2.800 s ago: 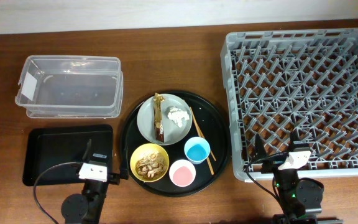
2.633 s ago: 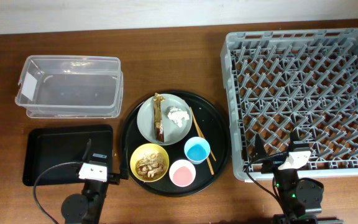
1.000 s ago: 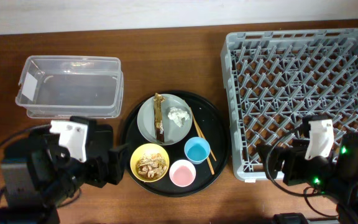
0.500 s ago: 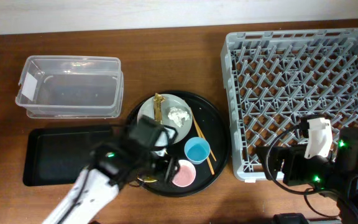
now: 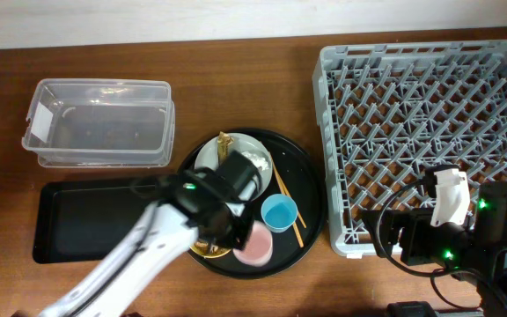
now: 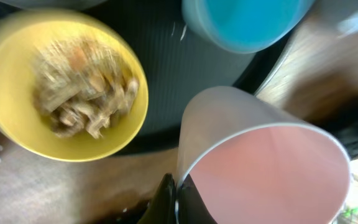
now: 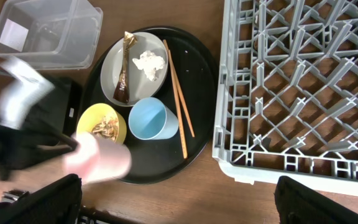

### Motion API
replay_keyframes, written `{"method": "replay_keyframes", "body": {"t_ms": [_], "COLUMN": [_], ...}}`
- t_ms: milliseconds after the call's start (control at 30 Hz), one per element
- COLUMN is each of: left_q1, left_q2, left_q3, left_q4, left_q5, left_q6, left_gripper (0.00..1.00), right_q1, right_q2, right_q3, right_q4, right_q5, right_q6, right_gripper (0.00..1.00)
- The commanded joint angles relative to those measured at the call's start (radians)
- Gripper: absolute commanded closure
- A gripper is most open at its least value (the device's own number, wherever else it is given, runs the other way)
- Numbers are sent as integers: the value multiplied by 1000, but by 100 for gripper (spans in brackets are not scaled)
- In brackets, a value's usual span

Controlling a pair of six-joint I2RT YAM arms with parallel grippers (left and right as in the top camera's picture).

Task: Sort waste into correct bins and load items into the dishwasher rack
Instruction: 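Reach the left gripper to the pink cup and grasp it, then hand the pink cup from the left gripper to the right gripper, then place the pink cup upside down in the dish rack with right gripper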

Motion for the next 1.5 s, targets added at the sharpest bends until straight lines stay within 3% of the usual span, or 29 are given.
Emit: {"method": "replay_keyframes", "body": {"t_ms": [0,100,233,400,567,700,733,867,900,967,1000,1100,1167,1300,1467], "left_q1": [132,287,360,360,360,360,360,360,360,361,364,404,443,463,463], "left_q2": [-108,-159,-153,-151,-151,-151,-151,-151,-151,-151,-151,-151,-151,-151,-151], "left_q3": [127,134,133,133,133,133,133,133,133,133,133,133,133,133,133], "left_q4": [-2,142,293,415,417,418,418,418,418,409,396,258,168,132,128], "left_q5": [172,583,1023,1208,1202,1180,1180,1180,1180,1143,1091,740,584,525,525], "left_q6": [60,164,253,256,256,256,256,256,256,256,256,255,256,256,256], "left_gripper": [100,100,100,100,100,100,100,97,84,21,1,1,1,1,1], "right_q1": [-6,-6,-6,8,153,241,249,248,247,228,195,56,-63,-196,-203], "right_q2": [1,2,34,96,146,186,194,187,177,148,128,87,87,152,339], "right_q3": [17,17,17,17,17,17,17,17,18,19,20,20,19,19,19], "right_q4": [3,3,33,162,331,401,401,401,401,387,354,193,67,-45,-57], "right_q5": [-43,-322,-553,-891,-985,-984,-964,-831,-784,-639,-514,-137,47,237,242], "right_q6": [-45,-241,-327,-428,-383,-320,-312,-275,-253,-182,-123,35,39,39,42], "right_gripper": [0,1,3,3,6,29,39,46,48,50,50,47,47,47,47]}}
